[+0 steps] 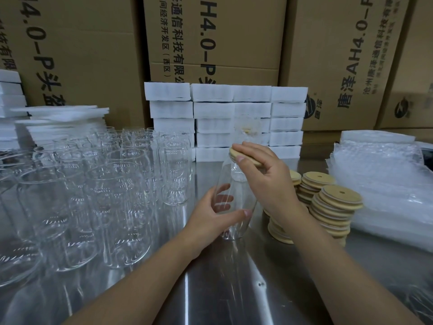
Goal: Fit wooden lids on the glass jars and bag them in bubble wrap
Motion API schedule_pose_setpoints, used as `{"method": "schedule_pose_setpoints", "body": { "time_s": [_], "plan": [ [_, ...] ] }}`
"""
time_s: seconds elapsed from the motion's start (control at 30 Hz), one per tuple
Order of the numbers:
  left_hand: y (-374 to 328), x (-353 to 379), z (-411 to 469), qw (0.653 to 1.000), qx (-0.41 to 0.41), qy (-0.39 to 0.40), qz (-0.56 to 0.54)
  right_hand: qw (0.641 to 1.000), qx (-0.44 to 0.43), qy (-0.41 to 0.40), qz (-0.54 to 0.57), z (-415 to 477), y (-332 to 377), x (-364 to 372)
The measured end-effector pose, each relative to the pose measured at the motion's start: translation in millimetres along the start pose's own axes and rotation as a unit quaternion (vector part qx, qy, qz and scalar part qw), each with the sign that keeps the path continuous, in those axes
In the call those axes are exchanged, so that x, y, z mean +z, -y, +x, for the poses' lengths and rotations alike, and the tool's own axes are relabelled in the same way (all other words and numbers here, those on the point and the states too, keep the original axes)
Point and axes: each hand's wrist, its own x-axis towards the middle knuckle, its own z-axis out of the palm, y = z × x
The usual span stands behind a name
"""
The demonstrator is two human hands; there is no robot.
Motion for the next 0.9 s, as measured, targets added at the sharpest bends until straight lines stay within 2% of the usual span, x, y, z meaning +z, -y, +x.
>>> {"method": "schedule_pose_setpoints", "body": {
  "time_s": [0.27, 0.5, 0.53, 0.6, 0.67, 0.7, 0.8, 0.9],
  "plan": [
    [1.5, -0.2, 0.6, 1.000, 0.007, -0.004, 0.000, 1.000, 0.003, -0.019, 0.016, 0.8, -3.5, 1.5],
    [5.6, -3.1, 2.0, 1.000, 0.004, 0.003, -0.014, 0.998, 0.006, 0.033, -0.060, 1.2, 5.9, -13.7],
    [5.1, -2.6, 2.1, 1.000, 0.006, 0.003, -0.019, 0.998, 0.006, 0.009, -0.070, 4.8, 8.1, -24.9],
    [3.5, -1.7, 2.0, 0.999, 0.005, 0.002, -0.031, 0.990, 0.017, -0.095, -0.102, 17.5, 13.1, -57.3],
    [2.0, -1.0, 1.8, 0.999, -0.002, 0.003, -0.043, 0.957, 0.045, -0.175, -0.226, 32.0, 14.9, -95.3],
    [1.2, -0.9, 2.0, 0.999, -0.004, 0.003, -0.047, 0.933, 0.075, -0.178, -0.305, 38.9, 12.6, -114.4],
    [0.1, -1.1, 2.6, 0.999, -0.002, 0.002, -0.050, 0.840, 0.232, -0.095, -0.481, 49.9, -2.1, -163.1],
    [0.1, -1.4, 2.7, 0.999, 0.002, 0.002, -0.052, 0.729, 0.383, 0.022, -0.567, 47.9, -22.3, -187.2]
  ]
}}
